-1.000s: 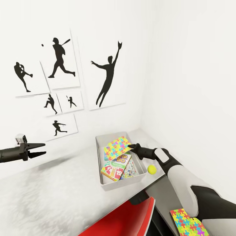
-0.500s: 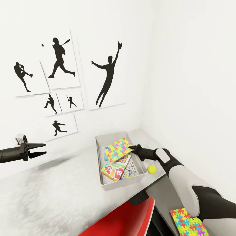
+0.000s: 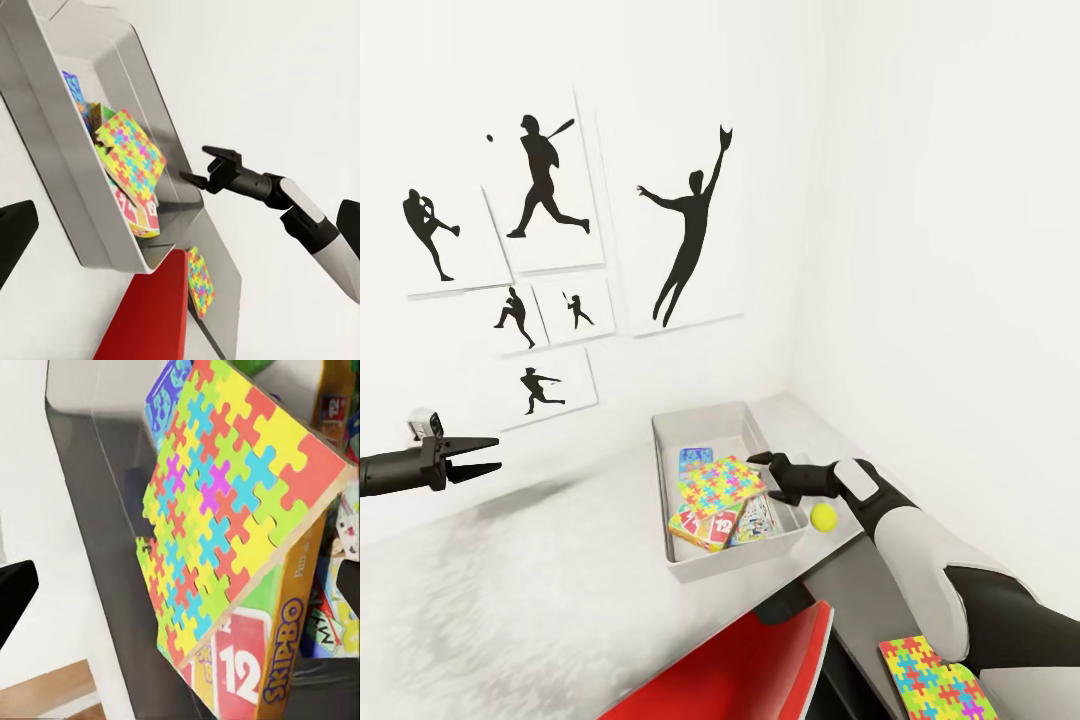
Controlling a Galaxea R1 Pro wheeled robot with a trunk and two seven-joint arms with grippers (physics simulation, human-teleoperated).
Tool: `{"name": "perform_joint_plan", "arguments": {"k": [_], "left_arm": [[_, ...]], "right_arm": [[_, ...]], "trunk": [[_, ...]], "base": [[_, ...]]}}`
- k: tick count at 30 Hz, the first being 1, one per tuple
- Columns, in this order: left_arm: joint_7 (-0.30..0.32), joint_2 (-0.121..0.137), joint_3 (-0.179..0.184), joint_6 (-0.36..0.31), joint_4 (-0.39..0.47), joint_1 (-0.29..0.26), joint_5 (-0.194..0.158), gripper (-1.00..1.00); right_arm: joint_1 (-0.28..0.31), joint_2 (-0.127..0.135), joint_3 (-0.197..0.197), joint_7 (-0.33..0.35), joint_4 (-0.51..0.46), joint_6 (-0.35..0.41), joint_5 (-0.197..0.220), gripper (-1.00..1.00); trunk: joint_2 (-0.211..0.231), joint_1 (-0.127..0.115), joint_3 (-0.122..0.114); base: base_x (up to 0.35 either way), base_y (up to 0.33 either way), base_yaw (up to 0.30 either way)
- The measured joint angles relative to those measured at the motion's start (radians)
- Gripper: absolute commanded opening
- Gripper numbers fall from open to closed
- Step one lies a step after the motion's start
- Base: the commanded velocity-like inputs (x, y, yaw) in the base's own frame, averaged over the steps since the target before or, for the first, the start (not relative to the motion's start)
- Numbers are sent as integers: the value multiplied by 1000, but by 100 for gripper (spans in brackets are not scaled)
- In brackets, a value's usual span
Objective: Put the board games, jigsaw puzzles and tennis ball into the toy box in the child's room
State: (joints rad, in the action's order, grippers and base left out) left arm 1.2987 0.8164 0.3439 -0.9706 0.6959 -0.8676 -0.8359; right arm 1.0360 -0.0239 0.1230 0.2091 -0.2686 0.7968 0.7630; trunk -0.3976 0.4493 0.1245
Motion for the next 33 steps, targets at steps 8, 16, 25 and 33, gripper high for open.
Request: {"name": "perform_joint_plan", "arguments": {"k": [8, 16, 25, 33], "left_arm": [[0, 0, 0, 0, 0, 0, 0, 100], [0, 0, 0, 1, 0, 0, 1, 100], [0, 0, 0, 2, 0, 0, 0, 100], [0, 0, 0, 1, 0, 0, 0, 100]], "right_arm": [[0, 1, -2, -12, 0, 10, 1, 100], [-10, 2, -2, 3, -17, 2, -1, 100], [-12, 2, -1, 82, -78, 1, -1, 100], [-17, 31, 2, 183, -253, 5, -6, 100]], "trunk": [[0, 0, 0], [0, 0, 0], [0, 0, -3], [0, 0, -11]], "base": [[0, 0, 0], [-106, 0, 0], [-9, 0, -103], [-3, 0, -235]]}}
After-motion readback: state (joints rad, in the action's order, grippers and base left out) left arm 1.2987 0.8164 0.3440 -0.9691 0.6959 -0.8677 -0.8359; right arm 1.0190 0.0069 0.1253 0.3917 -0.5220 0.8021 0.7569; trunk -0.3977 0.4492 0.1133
